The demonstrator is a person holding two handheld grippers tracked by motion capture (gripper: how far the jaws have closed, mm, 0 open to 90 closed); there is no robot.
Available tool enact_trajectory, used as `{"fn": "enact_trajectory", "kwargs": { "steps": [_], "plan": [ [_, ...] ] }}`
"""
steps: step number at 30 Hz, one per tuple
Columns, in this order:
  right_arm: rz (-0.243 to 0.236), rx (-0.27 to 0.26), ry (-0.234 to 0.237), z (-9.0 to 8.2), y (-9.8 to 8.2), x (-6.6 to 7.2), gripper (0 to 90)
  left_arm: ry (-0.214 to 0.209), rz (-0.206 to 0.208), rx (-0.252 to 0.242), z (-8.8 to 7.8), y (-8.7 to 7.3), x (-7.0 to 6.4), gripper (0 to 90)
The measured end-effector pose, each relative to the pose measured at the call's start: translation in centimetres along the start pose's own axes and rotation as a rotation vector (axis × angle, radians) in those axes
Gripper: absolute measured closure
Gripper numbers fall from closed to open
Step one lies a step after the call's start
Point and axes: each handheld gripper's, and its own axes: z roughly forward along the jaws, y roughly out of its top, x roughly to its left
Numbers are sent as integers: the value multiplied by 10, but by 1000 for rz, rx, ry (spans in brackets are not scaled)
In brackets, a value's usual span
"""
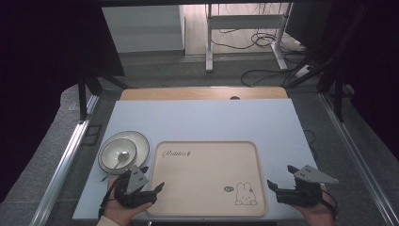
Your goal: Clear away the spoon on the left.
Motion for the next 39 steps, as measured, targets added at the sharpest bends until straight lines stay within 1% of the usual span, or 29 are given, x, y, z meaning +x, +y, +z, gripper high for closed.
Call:
{"fn": "enact_trajectory", "kwargs": {
  "steps": [1, 5, 7, 12, 16, 20, 32, 36, 39],
  "plan": [
    [3, -1, 2, 0, 0, 0, 112, 1, 4, 1, 0, 0, 0, 263],
    [4, -1, 7, -1, 1, 0, 117, -9, 0, -3, 0, 0, -1, 262],
    [4, 2, 8, -1, 1, 0, 117, -10, 9, -5, -2, 0, -2, 262],
    [-4, 12, -2, 0, 0, 2, 117, -5, 8, -11, -6, -2, -1, 262],
    [-5, 16, -10, 0, 0, 3, 117, -7, 15, -18, -8, -2, 1, 262],
    [-10, 24, -10, 1, 0, 3, 117, -9, 17, -25, -7, -2, 1, 262],
    [-19, 36, -20, 0, -2, 2, 118, -12, 32, -22, -7, 0, -1, 262],
    [-28, 39, -23, 1, -2, 2, 118, -10, 30, -33, -8, 0, 0, 262],
    [-29, 42, -23, 1, -2, 2, 118, 5, 37, -44, -13, 4, 2, 260]
  ]
}}
